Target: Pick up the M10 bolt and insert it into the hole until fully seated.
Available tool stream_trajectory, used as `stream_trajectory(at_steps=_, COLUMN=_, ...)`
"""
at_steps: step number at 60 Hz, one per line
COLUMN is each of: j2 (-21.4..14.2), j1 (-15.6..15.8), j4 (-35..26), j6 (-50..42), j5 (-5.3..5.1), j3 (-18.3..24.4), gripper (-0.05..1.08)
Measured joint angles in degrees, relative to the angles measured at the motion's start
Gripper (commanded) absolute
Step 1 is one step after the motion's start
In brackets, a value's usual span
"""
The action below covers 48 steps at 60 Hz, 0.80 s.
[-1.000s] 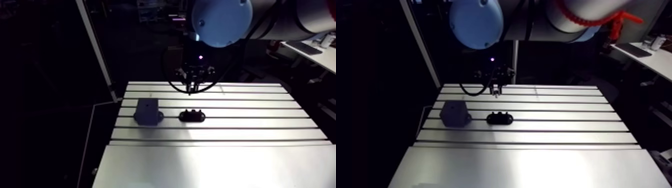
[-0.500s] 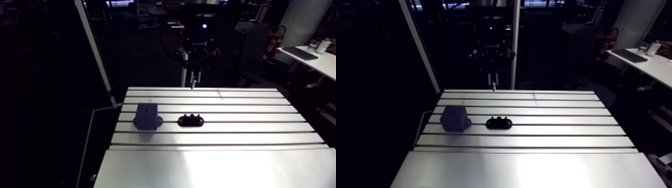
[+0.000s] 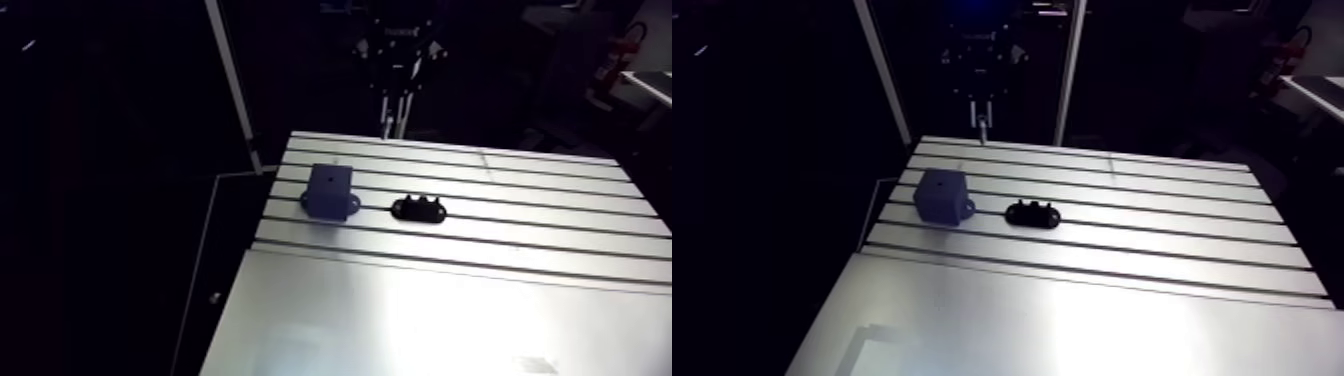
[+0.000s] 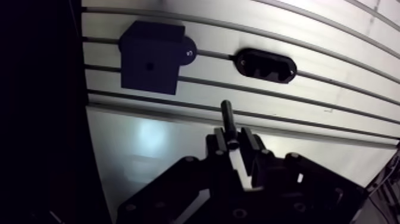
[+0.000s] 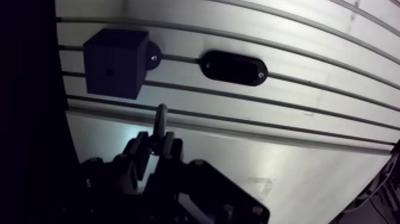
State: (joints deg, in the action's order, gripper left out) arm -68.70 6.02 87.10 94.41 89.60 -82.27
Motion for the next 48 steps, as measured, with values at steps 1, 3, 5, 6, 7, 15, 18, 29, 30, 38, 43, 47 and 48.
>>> stream_trajectory(at_steps=1, j2=0.4, j1=0.2, j4=-0.3, j6=0.0, j5=0.01, j3=0.5, gripper=1.08)
stream_trajectory(at_steps=3, j2=1.4, j1=0.9, j4=-1.1, j6=0.2, j5=0.05, j3=1.9, gripper=1.08)
stream_trajectory(at_steps=5, j2=2.2, j1=1.4, j4=-1.9, j6=0.4, j5=0.10, j3=3.2, gripper=1.08)
stream_trajectory(at_steps=6, j2=2.7, j1=1.7, j4=-2.6, j6=0.5, j5=0.14, j3=4.1, gripper=1.08)
stream_trajectory(at_steps=7, j2=3.0, j1=1.8, j4=-2.9, j6=0.6, j5=0.17, j3=4.6, gripper=1.08)
stream_trajectory(at_steps=15, j2=5.2, j1=2.9, j4=-6.6, j6=1.5, j5=0.41, j3=8.6, gripper=1.08)
stream_trajectory(at_steps=18, j2=6.1, j1=3.3, j4=-8.1, j6=1.8, j5=0.52, j3=10.0, gripper=1.08)
stream_trajectory(at_steps=29, j2=7.7, j1=4.3, j4=-10.5, j6=2.3, j5=0.66, j3=12.3, gripper=1.08)
stream_trajectory(at_steps=30, j2=7.9, j1=4.5, j4=-10.8, j6=2.4, j5=0.67, j3=12.4, gripper=1.08)
stream_trajectory(at_steps=38, j2=8.6, j1=5.4, j4=-11.6, j6=2.5, j5=0.72, j3=12.9, gripper=1.08)
stream_trajectory(at_steps=43, j2=8.9, j1=5.7, j4=-11.8, j6=2.5, j5=0.76, j3=13.0, gripper=1.08)
stream_trajectory(at_steps=47, j2=9.1, j1=6.1, j4=-11.8, j6=2.5, j5=0.80, j3=13.1, gripper=1.08)
stream_trajectory(at_steps=48, j2=9.2, j1=6.1, j4=-11.8, j6=2.5, j5=0.81, j3=13.2, gripper=1.08)
